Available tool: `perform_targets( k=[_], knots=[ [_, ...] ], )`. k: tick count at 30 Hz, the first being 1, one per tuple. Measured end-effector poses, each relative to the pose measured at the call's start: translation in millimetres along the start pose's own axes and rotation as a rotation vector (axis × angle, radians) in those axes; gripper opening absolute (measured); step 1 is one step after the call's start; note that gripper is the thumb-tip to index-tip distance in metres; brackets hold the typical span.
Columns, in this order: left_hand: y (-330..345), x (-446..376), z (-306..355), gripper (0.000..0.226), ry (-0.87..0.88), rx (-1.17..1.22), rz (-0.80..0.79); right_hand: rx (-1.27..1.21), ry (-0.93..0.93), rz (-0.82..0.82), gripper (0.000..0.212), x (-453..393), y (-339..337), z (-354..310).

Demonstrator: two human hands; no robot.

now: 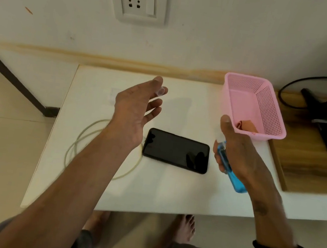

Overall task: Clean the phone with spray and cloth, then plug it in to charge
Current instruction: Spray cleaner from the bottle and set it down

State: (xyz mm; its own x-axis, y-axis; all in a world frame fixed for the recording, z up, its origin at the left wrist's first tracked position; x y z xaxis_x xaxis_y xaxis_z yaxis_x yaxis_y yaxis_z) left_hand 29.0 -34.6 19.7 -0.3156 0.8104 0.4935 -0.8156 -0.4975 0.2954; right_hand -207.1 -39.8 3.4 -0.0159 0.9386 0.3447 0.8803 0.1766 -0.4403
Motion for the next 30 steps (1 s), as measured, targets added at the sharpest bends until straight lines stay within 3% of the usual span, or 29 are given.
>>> perform_targets(
  k=[2, 9, 20, 26, 30],
  knots=[
    [-0.3, -0.2, 0.9, 0.017, 0.001, -0.007, 0.016, 0.134, 0.092, 0.016, 0.082, -2.1, -3.0, 11.0],
    [-1.1, -0.3, 0.4, 0.013, 0.004, -0.021, 0.036, 0.407, 0.071, 0.055, 0.066, -5.8, 0.7, 16.8],
    [-5.5, -0.4, 4.5, 0.003, 0.009, -0.010, 0.091, 0.475, 0.063, 0.130, 0.065, -7.3, 8.8, 11.8],
    [-8.2, 0.3, 7.2, 0.011, 0.010, 0.011, 0.098, 0.285, 0.034, 0.194, 0.044, -8.1, 11.4, 5.9],
    [-9.0, 0.2, 8.8, 0.015, 0.014, 0.003, 0.099, 0.337, 0.029, 0.182, 0.053, -8.7, 15.0, 4.6]
  ],
)
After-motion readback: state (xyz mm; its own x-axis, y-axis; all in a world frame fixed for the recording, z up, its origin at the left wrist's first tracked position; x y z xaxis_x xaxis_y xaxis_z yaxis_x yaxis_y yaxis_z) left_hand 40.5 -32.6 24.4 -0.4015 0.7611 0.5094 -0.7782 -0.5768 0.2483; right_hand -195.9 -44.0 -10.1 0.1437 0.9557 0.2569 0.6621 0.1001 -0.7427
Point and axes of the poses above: each hand's wrist, its own x-axis away from the middle knuckle, its own y-axis out of the palm, z = x × y, the point moved 3 cm from there along -x, towards the middle knuckle, and after that the axes turned 2 degrees about -x, right-handed, at the moved point
